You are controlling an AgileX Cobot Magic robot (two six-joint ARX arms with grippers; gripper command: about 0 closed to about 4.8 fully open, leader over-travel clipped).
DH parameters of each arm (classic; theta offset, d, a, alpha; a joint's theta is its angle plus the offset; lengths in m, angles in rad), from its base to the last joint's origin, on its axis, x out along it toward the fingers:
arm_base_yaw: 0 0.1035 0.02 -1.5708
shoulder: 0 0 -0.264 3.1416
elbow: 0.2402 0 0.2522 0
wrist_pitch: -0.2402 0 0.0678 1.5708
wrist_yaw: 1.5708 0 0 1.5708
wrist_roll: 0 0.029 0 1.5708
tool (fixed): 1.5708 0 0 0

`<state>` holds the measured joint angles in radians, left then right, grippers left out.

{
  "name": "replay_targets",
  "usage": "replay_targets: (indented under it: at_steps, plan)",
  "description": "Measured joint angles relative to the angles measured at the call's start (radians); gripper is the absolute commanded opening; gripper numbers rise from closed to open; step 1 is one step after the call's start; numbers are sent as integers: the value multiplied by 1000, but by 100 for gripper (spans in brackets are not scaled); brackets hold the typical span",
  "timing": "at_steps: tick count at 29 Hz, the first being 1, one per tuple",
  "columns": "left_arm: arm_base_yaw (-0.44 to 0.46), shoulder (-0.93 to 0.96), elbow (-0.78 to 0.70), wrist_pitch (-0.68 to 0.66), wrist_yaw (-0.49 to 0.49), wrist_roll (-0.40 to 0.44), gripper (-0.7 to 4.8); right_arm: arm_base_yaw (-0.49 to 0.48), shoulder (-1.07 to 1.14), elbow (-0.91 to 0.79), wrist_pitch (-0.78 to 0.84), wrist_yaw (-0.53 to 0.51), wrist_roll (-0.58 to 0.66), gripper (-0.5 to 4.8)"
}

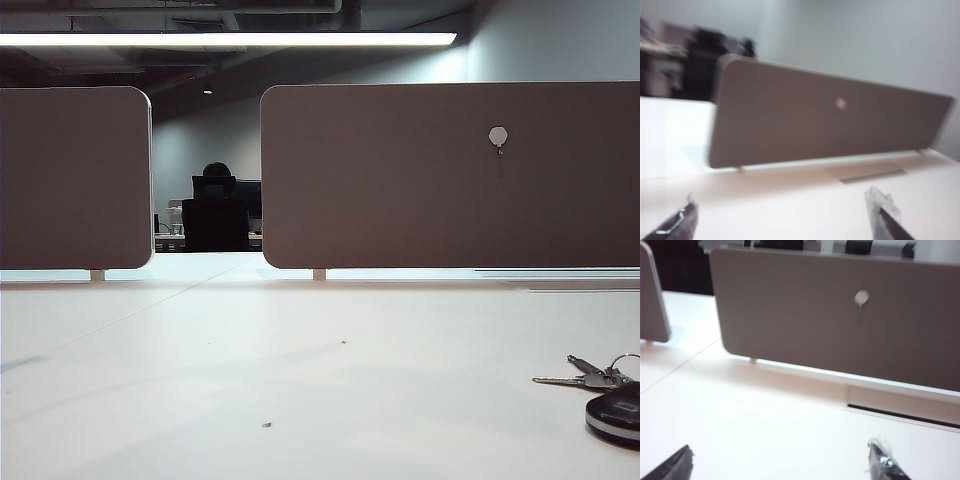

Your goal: Hang the bunch of keys on the hook.

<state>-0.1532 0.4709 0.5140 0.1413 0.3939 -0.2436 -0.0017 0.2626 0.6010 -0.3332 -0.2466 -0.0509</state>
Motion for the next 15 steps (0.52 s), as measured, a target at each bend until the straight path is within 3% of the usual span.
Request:
replay_targets:
  at_steps: [5,11,15]
  plan:
    - [-111,209,75,42,31,0,479,0,106,43,-34,-105,-19,479]
    - [-308,442,136,53,85,14,479,0,199,42,-121,-241,-54,479]
    - [-433,543,158,43,77,107,479,1,257,42,-190,-245,-226,479]
